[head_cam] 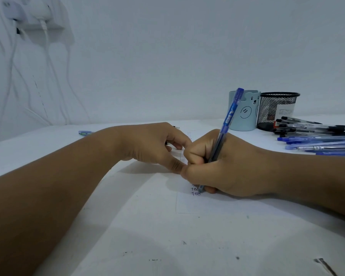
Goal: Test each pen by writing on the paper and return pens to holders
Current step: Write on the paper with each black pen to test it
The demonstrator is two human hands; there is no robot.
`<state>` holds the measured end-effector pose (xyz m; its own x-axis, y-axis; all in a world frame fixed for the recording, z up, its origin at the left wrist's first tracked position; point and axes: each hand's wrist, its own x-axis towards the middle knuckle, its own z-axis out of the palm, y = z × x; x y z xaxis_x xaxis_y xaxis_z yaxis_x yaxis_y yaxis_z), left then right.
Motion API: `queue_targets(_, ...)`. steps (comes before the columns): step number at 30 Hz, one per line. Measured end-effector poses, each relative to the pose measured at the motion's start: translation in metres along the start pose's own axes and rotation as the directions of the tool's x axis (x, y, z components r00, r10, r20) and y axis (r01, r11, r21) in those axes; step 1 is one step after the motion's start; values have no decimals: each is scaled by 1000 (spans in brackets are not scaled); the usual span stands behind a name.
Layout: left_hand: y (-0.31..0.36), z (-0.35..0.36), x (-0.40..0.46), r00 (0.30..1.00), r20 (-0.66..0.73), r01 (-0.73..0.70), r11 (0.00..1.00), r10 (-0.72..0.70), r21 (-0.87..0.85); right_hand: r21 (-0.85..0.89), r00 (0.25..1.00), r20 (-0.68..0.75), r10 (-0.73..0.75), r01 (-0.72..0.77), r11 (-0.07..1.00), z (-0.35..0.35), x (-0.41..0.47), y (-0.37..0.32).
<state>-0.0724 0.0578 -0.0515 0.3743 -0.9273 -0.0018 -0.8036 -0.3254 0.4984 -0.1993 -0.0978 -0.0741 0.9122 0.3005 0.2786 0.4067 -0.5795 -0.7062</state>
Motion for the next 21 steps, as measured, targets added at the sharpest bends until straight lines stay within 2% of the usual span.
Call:
queue_targets(5,0,1,1,1000,-9,-2,1000,2,-4,-8,1000,10,-26,26,1000,-1,-1,-10)
queue_targets(8,-1,1,0,1000,-17,12,1000,-12,-18,83,999,-41,15,-11,996,4,-1,-7)
queue_targets(11,-1,1,0,999,-2,46,999,-46,10,309,955,-282,94,-2,951,3,1,-4)
queue_targets(13,0,0,0,997,-10,79,996,-79,26,370,888,-434,150,24,929,-8,7,0)
queue_targets(15,2,-1,-2,996,-15,92,996,-91,15,395,846,-498,193,23,918,-21,12,3)
queue_targets(21,7,-1,-4,997,-16,80,997,-79,26,449,817,-453,356,-135,883,-32,9,9)
